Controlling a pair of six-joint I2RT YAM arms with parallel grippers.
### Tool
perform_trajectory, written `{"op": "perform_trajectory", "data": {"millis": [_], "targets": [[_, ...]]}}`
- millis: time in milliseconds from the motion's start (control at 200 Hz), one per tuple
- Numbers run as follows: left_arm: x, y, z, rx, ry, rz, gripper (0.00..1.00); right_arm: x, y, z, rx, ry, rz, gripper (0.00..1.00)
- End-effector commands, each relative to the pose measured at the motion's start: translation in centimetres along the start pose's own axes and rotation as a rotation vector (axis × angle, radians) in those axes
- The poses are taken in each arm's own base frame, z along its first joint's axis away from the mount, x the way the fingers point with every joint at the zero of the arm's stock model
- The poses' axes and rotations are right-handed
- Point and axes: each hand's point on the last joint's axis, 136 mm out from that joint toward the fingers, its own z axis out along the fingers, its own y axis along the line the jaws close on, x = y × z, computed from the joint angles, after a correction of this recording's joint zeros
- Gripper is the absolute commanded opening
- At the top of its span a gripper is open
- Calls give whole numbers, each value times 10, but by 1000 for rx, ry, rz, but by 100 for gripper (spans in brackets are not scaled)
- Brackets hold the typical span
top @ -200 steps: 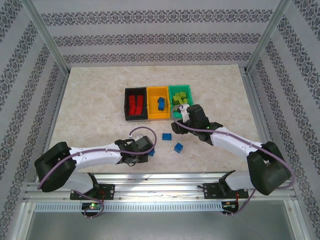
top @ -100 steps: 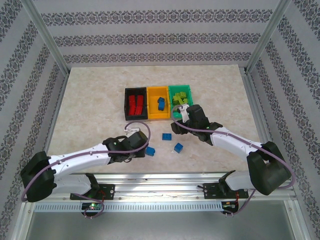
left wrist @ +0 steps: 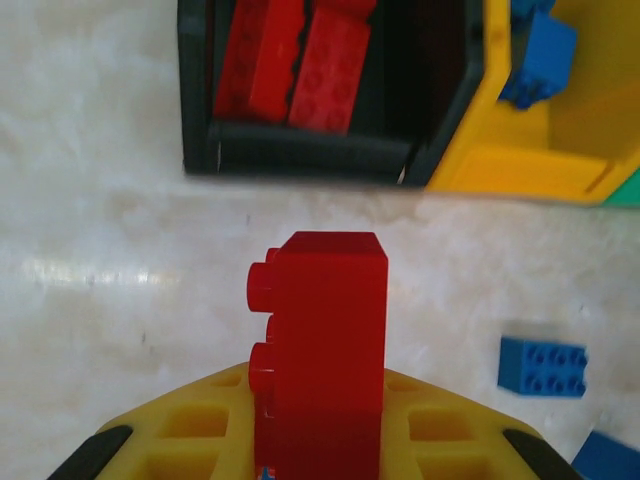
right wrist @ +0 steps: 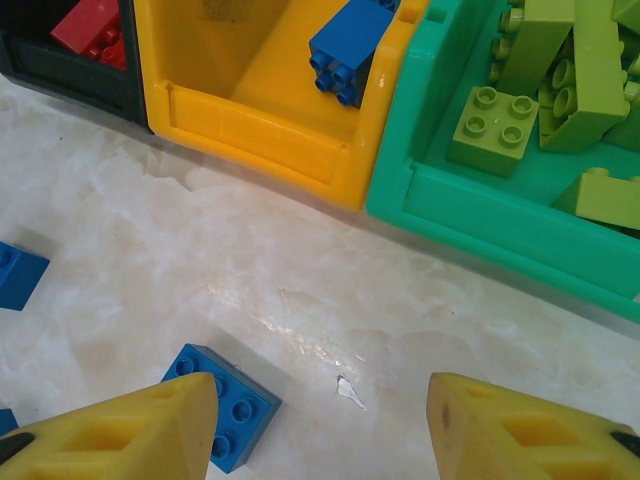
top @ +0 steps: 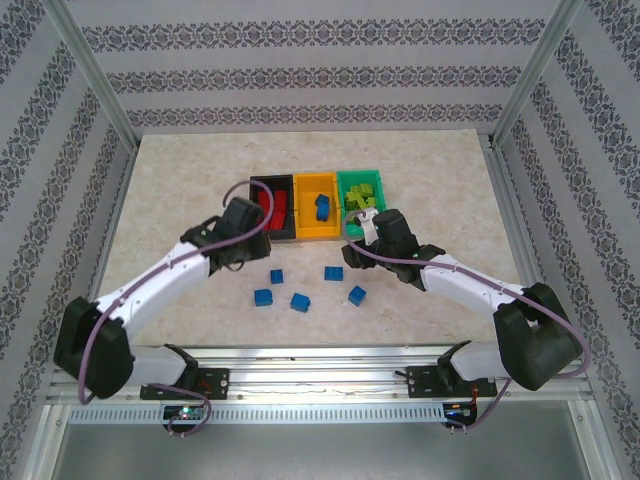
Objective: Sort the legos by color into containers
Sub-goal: Place the lego in the container.
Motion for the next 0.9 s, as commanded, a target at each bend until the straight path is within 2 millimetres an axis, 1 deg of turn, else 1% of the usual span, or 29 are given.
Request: {"op": "perform_trajectory", "data": {"millis": [0, 40, 115, 145, 215, 285, 350, 375, 385, 420, 450, 480, 510, 625, 754, 894], "targets": [[-25, -10, 6, 29, 54, 118, 20, -6, 5, 0, -12, -17, -1, 58], [-37, -13, 11, 28, 62, 133, 20, -5, 4, 0, -9, -18, -1, 58], [-51, -10, 29, 1, 97, 150, 20, -4, 3, 1, -1, -9, -3, 58], [-59, -12, 33, 7, 103, 154, 20, -4, 3, 1, -4, -8, -3, 58], [-70, -7, 49, -9, 139, 149, 22, -5, 4, 0, -6, -17, -4, 58], [-82, -6, 59, -9, 158, 154, 28, -3, 1, 2, 2, -12, -3, 58], [-93, -6, 65, -16, 164, 164, 34, -3, 1, 4, 1, -1, -3, 58], [-95, -6, 67, -18, 171, 171, 39, -3, 2, 4, -4, 0, -4, 58], [-96, -6, 67, -20, 173, 173, 43, -3, 3, 5, -5, 1, -4, 58], [-99, -5, 68, -34, 180, 180, 54, -3, 4, 5, -9, -2, -4, 58], [-101, -5, 67, -43, 185, 191, 59, -3, 4, 5, -10, -4, -5, 58], [-102, -5, 66, -46, 191, 204, 63, -3, 3, 5, -8, -4, -4, 58], [-104, -4, 64, -52, 189, 214, 65, -2, 2, 6, -3, -2, -4, 58], [-106, 2, 55, -83, 174, 250, 65, -3, 6, 7, -18, 0, -3, 58], [-101, 7, 42, -81, 168, 294, 65, 0, 5, 11, -16, 15, -2, 58], [-97, 26, 35, -107, 185, 317, 65, -1, 10, 12, -31, 7, -4, 58]]}}
